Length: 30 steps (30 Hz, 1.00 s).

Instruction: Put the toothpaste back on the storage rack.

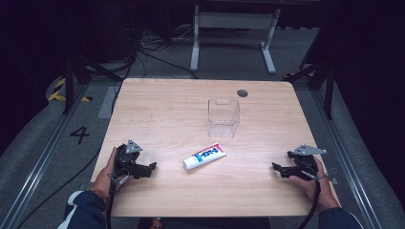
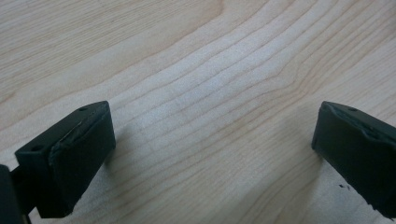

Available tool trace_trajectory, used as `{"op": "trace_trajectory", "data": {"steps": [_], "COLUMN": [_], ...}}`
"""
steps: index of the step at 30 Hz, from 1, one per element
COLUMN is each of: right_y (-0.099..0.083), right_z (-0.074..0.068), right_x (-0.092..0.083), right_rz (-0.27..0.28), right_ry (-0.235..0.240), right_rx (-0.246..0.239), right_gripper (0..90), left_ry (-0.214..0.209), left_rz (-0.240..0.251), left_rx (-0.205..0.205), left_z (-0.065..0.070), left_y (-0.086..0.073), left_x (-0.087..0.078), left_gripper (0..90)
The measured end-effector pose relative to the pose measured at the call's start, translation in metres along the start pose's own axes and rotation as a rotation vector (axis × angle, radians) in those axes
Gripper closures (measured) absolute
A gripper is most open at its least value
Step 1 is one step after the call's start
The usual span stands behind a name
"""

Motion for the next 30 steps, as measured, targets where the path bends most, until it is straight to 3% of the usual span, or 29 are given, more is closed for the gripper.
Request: {"op": "trace_trajectory", "data": {"steps": [5,8,9,10,13,14,15,17,20,21,24,30], "right_y": [0.0,0.0,0.0,0.0,0.0,0.0,0.0,0.0,0.0,0.0,0.0,0.0], "right_z": [0.0,0.0,0.0,0.0,0.0,0.0,0.0,0.0,0.0,0.0,0.0,0.0], "right_x": [0.0,0.0,0.0,0.0,0.0,0.0,0.0,0.0,0.0,0.0,0.0,0.0], "right_rz": [0.0,0.0,0.0,0.0,-0.001,-0.001,-0.002,-0.002,-0.001,-0.002,-0.001,-0.001], "right_ry": [0.0,-0.001,-0.001,-0.001,-0.002,-0.002,-0.001,-0.001,0.0,-0.001,0.0,0.0], "right_rx": [0.0,0.001,0.001,0.002,0.003,0.003,0.003,0.002,0.001,0.002,0.001,0.002], "right_gripper": [15.1,15.1,15.1,15.1,15.1,15.1,15.0,15.0,15.0,15.1,15.0,15.1], "left_ry": [-0.036,-0.053,-0.061,-0.078,-0.091,-0.106,-0.123,-0.107,-0.118,-0.133,-0.16,-0.182], "left_rz": [0.013,-0.016,-0.028,-0.044,-0.058,-0.06,-0.068,-0.073,-0.075,-0.079,-0.076,-0.074], "left_rx": [0.046,0.09,0.131,0.126,0.145,0.169,0.209,0.238,0.26,0.294,0.334,0.439], "left_z": [-0.002,-0.004,-0.005,-0.003,-0.001,0.0,0.003,0.011,0.016,0.025,0.04,0.067], "left_y": [0.0,0.001,0.002,0.003,0.007,0.009,0.013,0.019,0.024,0.031,0.042,0.067], "left_x": [0.0,-0.002,-0.003,-0.004,-0.005,-0.007,-0.01,-0.015,-0.018,-0.021,-0.024,-0.029], "left_gripper": [0.3,0.4,0.5,1.1,10.7,10.7,23.8,16.0,19.8,18.6,18.7,20.8]}}
Point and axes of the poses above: each handheld gripper's, and its own axes: x roughly forward along the jaws, y roughly out of its top, z roughly to its right, the point moved 4 cm from there along x, roughly forward along the jaws, and after that the axes turned 15 degrees about y, right-handed, at the moved point
